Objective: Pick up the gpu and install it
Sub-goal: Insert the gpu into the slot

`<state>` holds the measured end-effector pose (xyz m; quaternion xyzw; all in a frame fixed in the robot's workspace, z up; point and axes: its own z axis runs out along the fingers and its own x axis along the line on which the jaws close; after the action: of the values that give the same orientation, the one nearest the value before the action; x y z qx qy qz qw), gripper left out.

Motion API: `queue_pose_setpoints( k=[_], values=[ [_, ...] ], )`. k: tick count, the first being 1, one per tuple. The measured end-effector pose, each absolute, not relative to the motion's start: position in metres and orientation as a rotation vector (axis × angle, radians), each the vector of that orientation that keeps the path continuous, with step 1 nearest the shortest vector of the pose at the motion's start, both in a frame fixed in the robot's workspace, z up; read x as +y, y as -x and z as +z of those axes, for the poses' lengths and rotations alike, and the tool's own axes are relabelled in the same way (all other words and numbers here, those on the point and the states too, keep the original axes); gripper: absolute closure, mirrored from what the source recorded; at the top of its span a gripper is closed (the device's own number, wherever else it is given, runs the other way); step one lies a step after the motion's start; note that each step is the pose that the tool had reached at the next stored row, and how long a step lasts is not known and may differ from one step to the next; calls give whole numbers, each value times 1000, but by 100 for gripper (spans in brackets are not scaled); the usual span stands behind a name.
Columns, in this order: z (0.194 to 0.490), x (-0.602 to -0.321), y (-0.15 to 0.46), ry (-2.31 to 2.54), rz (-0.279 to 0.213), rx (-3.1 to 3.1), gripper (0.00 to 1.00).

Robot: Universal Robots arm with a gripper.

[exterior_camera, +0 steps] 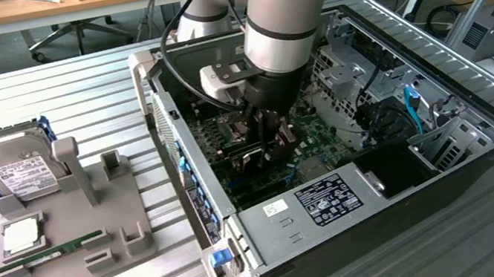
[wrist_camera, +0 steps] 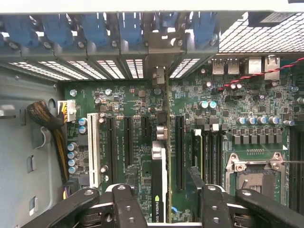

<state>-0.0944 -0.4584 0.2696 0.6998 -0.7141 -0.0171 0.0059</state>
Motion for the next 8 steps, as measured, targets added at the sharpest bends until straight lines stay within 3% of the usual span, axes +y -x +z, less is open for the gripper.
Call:
queue_pose_setpoints(
  k=[8],
  values=[
    [270, -457, 94, -2185, -41, -2230, 47]
  ],
)
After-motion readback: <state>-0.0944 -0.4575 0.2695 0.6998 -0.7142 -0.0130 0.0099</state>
